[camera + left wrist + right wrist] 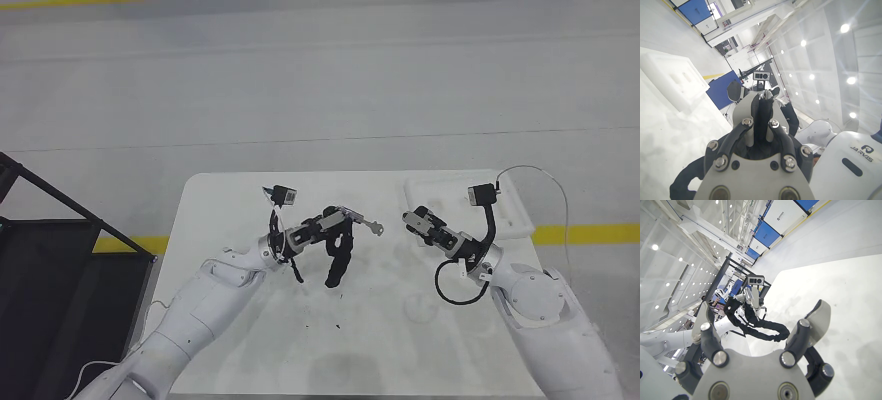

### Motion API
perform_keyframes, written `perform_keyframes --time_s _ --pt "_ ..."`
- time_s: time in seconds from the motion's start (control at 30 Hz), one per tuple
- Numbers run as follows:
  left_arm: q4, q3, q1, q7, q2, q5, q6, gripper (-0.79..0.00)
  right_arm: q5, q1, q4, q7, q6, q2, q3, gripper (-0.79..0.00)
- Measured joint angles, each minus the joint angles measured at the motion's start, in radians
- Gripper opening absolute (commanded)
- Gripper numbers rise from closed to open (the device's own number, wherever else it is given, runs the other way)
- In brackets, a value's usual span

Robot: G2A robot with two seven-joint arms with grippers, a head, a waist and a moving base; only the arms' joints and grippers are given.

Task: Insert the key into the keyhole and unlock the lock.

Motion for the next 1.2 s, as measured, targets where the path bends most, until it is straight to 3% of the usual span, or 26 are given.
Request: perform_keyframes --time_s 0.33,0.47,0.7,0.93,1.03,1.2 --pt "-0.044 -0.122 0.056 0.094 0.023 0.19 -0.13 -0.785 0.0 0.0 0.0 0.0 0.0 0.0 0.0 0.0" --pt "-0.056 -0.15 0.074 0.164 0.019 0.199 -0.131 -0.785 0.0 0.0 0.0 0.0 0.0 0.0 0.0 0.0" --pt "-0.045 -0.139 0.063 0.181 0.005 0.16 -0.069 -0.785 -0.05 0.003 -0.01 -0.016 0.0 0.001 0.0 0.0" --pt "-0.045 -0.138 0.063 0.181 0.005 0.159 -0.068 -0.785 -0.469 0.044 -0.033 -0.255 -0.231 -0.003 -0.002 0.0" --pt "-0.045 -0.139 0.063 0.181 0.005 0.159 -0.068 -0.785 -0.736 0.072 -0.041 -0.4 -0.322 -0.006 -0.003 0.0" --pt "-0.045 -0.139 0.063 0.181 0.005 0.159 -0.068 -0.785 -1.203 0.107 -0.022 -0.674 -0.313 -0.015 -0.052 0.0"
